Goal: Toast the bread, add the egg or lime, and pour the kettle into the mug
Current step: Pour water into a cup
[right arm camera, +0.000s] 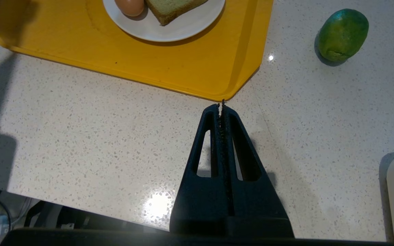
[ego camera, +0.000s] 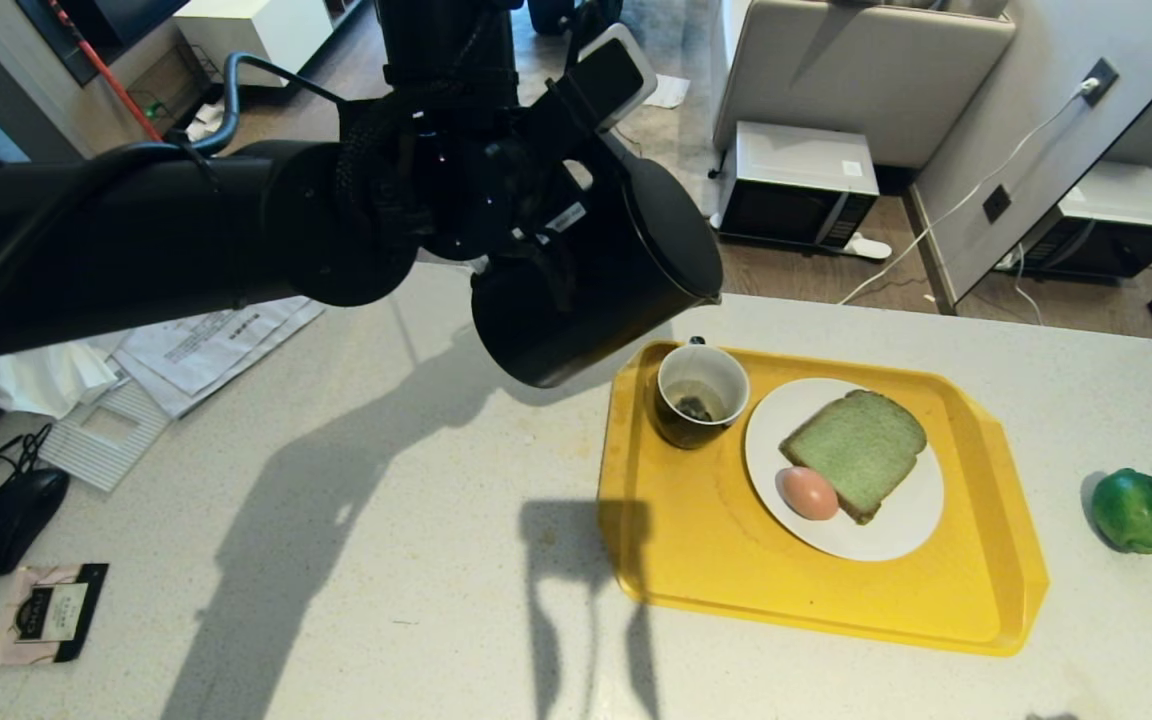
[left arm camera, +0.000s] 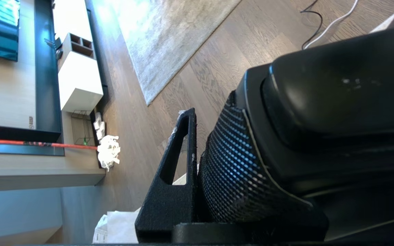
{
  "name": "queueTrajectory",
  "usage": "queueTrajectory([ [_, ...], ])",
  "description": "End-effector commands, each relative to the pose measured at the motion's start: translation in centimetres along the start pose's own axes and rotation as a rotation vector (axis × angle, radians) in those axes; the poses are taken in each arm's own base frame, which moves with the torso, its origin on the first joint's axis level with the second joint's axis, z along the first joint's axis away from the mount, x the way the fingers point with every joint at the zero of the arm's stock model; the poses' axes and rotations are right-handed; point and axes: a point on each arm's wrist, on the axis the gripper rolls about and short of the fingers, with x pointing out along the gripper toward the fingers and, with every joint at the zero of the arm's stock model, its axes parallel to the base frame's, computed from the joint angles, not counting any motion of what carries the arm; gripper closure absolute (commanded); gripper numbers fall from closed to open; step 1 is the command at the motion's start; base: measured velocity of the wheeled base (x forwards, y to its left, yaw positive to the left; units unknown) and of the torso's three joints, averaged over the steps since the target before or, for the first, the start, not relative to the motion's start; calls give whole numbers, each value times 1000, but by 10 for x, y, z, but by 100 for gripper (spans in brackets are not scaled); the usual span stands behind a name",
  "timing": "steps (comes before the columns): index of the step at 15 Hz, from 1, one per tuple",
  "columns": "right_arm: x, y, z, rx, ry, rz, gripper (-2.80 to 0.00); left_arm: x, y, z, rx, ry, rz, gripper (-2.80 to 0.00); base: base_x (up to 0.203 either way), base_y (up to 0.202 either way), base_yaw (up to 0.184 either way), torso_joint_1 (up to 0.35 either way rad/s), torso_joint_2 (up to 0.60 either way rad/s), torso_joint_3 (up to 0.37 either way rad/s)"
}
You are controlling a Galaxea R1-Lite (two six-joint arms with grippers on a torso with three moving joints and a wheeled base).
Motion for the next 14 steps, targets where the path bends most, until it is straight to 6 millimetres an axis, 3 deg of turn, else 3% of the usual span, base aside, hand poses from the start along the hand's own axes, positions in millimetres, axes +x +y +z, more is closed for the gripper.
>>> queueTrajectory([
  [1, 0, 0, 0, -1, 2, 1, 0, 5, -7, -2, 16, 12, -8, 0, 0, 0, 0, 0, 0, 0],
  [9, 0, 0, 0, -1, 1, 1, 0, 4, -41, 8, 111, 52, -29, 0, 0, 0, 0, 0, 0, 0],
  [14, 0, 0, 0, -1, 2, 1, 0, 6, -42, 5, 176, 66, -31, 0, 0, 0, 0, 0, 0, 0],
])
